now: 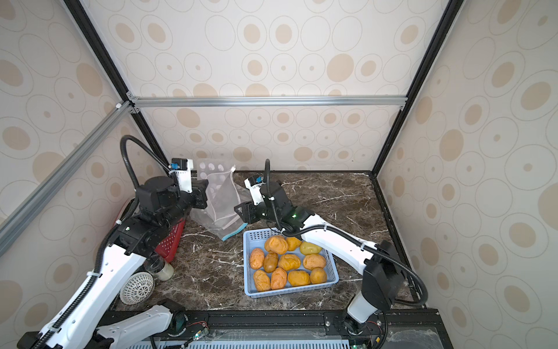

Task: Put the potatoes into a zipper bag and zip it
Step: Open the zipper of the food storage bag at the center of the board, then pick up the potato from the basket.

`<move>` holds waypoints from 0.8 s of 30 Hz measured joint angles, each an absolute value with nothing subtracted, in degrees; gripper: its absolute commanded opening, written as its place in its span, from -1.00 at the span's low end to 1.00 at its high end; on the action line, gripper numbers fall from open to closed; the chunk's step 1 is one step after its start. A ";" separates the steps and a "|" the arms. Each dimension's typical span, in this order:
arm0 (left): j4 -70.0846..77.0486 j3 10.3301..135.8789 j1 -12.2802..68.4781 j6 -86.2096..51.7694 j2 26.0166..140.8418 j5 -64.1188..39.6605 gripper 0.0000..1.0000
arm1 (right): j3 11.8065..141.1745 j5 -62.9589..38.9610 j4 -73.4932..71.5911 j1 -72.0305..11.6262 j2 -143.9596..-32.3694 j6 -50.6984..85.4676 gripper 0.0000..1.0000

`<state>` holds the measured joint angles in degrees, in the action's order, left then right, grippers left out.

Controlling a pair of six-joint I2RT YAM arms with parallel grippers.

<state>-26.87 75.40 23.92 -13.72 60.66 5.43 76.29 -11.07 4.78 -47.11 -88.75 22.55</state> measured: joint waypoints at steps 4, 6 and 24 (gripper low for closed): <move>-41.28 85.49 24.05 -9.45 64.07 18.52 -1.00 | 70.72 -10.76 5.61 -44.42 -78.02 20.29 0.25; -46.11 86.89 24.23 -7.90 64.84 24.23 -1.00 | 67.09 -9.43 5.43 -42.94 -73.17 20.08 0.26; -31.22 52.56 30.13 -9.67 76.23 -7.40 -1.00 | 52.25 -7.66 14.31 -42.37 -68.90 19.40 0.39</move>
